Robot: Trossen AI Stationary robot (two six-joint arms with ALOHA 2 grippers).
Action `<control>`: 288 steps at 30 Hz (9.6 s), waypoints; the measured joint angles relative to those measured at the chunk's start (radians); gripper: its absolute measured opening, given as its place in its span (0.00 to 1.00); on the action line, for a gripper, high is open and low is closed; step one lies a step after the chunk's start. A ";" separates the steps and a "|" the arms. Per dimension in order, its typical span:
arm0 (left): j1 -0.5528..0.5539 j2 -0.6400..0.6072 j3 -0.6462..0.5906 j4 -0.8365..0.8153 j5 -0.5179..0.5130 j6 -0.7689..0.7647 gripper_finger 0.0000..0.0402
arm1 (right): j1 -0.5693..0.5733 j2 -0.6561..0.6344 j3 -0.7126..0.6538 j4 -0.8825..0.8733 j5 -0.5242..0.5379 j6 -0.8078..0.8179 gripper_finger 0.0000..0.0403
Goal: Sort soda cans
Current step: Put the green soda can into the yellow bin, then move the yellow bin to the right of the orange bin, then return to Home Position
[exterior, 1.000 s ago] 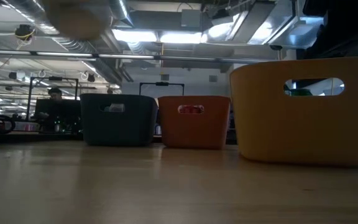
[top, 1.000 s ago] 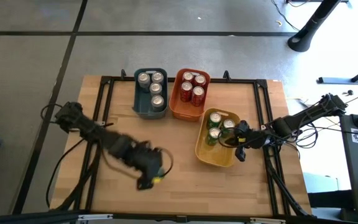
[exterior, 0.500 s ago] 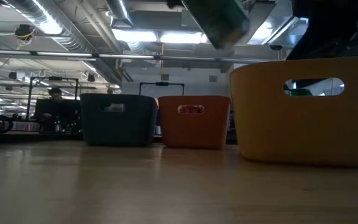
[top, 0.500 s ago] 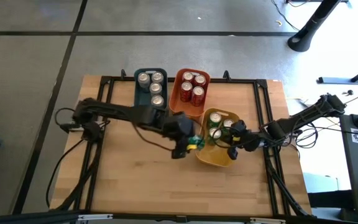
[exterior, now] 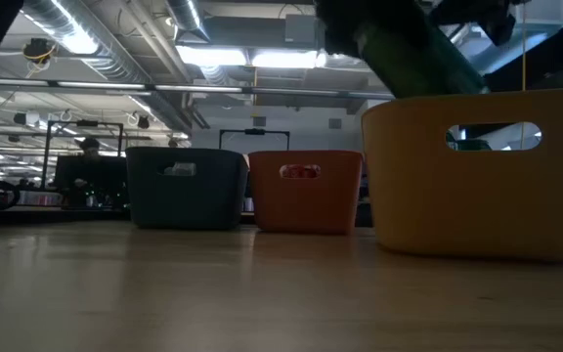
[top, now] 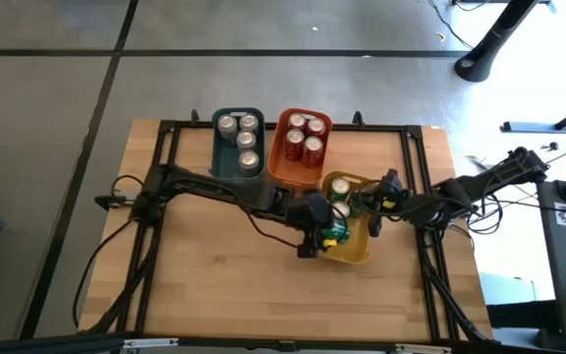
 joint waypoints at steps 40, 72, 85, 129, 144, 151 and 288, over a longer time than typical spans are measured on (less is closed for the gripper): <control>0.046 0.154 -0.004 -0.022 0.013 -0.108 0.80 | 0.000 0.126 -0.025 -0.034 0.002 0.092 0.01; 0.069 0.125 0.013 -0.089 0.015 -0.064 0.97 | 0.000 0.126 -0.025 -0.065 0.002 0.086 0.01; -0.024 -0.140 -0.068 -0.349 -0.093 -0.113 0.97 | 0.000 0.125 -0.025 -0.028 -0.033 0.086 0.01; -0.360 -0.553 -0.792 0.030 -0.231 -0.420 0.97 | 0.014 0.721 0.238 -0.069 -0.523 0.037 0.38; -0.351 -0.553 -0.792 0.030 -0.237 -0.394 0.97 | 0.050 0.717 0.239 -0.429 -0.465 -0.105 0.02; -0.340 -0.553 -0.792 0.030 -0.238 -0.397 0.97 | 0.005 0.719 0.236 -0.609 -0.435 -0.192 0.03; 0.096 -1.737 -1.837 0.832 -0.060 -0.110 0.00 | -0.314 -0.761 -0.824 0.555 -0.582 -0.358 0.01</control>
